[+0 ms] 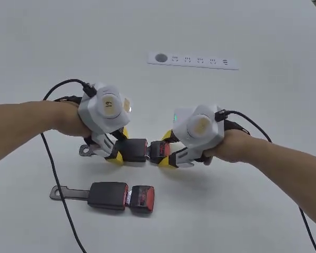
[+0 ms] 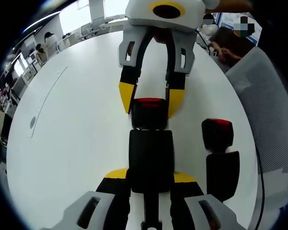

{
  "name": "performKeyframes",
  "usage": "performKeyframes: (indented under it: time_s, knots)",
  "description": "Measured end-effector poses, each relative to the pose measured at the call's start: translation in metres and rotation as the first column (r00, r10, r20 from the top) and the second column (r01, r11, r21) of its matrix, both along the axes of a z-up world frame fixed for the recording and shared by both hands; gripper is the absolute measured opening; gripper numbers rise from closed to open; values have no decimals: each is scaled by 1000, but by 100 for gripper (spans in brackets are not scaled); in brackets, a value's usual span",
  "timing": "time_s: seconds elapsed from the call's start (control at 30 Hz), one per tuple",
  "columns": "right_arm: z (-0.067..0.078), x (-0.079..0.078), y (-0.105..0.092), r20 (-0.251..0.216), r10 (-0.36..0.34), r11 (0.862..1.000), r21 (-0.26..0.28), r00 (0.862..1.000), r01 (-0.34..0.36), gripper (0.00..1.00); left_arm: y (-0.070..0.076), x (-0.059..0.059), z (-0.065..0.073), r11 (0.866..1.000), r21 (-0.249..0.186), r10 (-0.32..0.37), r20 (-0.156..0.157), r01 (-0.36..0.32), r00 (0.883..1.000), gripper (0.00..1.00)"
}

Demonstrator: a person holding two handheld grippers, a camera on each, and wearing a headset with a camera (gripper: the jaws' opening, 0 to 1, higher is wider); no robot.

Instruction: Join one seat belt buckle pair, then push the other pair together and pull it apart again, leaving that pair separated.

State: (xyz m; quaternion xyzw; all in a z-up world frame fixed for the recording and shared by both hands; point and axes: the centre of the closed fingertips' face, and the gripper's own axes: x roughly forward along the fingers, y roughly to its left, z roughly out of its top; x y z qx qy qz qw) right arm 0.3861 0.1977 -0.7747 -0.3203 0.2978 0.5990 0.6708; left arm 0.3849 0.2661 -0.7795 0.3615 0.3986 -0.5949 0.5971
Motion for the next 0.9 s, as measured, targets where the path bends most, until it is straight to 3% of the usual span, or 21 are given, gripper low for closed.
performKeyframes:
  time_s: [0.37,0.5,0.9]
  knots:
    - [-1,1,-5,3,15,1000,-20,1000,-15,30,0,0,1,1000,-7,-1,-2,1,1000,32]
    - [-3,2,-17,2,21,999,-42,1000,-21,30,-1,0,1,1000,1,-4,1,4,1000,32]
    - [-2,0,-17,6,12,999,-51,1000,-12,31,0,1,0,999,36,-12,0,12,1000,32]
